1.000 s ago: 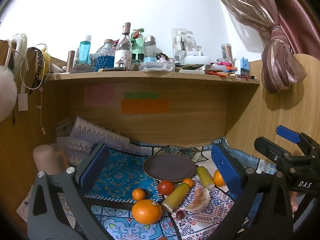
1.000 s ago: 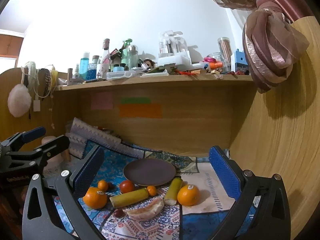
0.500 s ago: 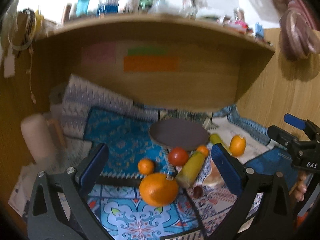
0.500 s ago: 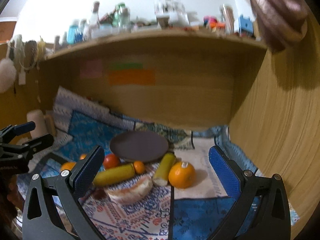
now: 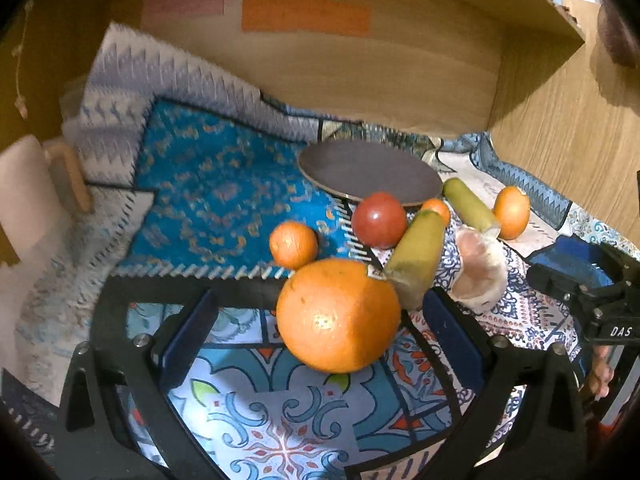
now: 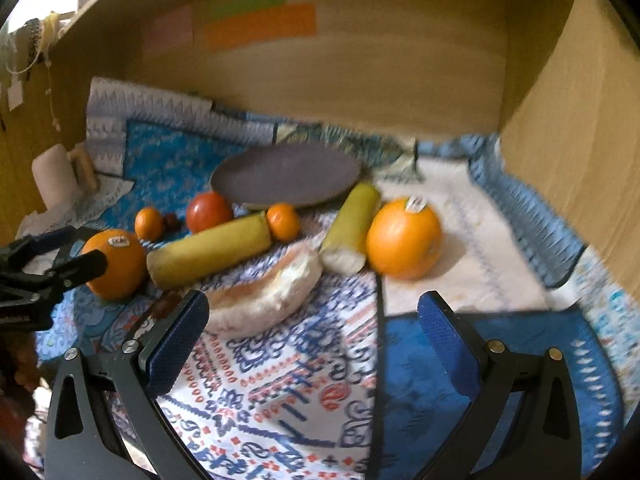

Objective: Organize fruits
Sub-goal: 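Move the right tool to the peeled pomelo segment while the left tool reaches the large orange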

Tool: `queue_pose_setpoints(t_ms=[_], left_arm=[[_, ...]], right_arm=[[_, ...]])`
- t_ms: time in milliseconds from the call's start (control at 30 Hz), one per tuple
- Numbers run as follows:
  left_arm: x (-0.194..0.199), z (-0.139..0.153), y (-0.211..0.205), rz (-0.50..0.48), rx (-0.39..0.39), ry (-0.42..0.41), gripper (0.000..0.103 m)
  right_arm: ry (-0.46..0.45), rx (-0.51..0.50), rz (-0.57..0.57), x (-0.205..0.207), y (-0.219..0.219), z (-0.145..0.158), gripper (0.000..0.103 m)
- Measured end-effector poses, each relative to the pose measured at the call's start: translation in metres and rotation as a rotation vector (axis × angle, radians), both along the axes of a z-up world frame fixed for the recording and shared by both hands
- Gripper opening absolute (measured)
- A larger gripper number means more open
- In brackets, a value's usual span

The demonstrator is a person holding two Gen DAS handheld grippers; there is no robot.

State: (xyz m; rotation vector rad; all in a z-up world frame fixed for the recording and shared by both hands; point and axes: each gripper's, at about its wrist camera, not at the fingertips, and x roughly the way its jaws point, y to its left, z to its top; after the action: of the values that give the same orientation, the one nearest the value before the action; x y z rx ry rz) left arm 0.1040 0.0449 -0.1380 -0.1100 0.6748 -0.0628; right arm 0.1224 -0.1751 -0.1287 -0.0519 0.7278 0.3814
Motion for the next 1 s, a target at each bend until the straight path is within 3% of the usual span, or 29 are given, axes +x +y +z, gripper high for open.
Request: queue_pose_setpoints(t_ms=[100, 300, 567, 833, 1000], left_arm=[[0.005, -0.006, 0.002, -0.012, 0.005, 0.027, 0.103], [0.013, -0.010, 0.004, -0.060, 0.046, 0.072, 0.088], [0.024, -0.015, 0.000, -0.098, 0.007, 0.098, 0.073], [0.023, -0.014, 0.003, -0.111, -0.023, 0.082, 0.069], [0.020, -0.013, 0.004, -0.118, -0.055, 0.081, 0.069]], right_arm=[[0.038, 0.003, 0.007, 0.003, 0.008, -0.007, 0.103], [0.113, 0.027, 0.028, 0.017, 0.021, -0.014, 0.103], [0.162, -0.006, 0.032, 0.032, 0.036, -0.020, 0.103], [0.173, -0.042, 0.069, 0.043, 0.055, -0.023, 0.090], [0.139, -0.107, 0.073, 0.043, 0.061, -0.023, 0.064]])
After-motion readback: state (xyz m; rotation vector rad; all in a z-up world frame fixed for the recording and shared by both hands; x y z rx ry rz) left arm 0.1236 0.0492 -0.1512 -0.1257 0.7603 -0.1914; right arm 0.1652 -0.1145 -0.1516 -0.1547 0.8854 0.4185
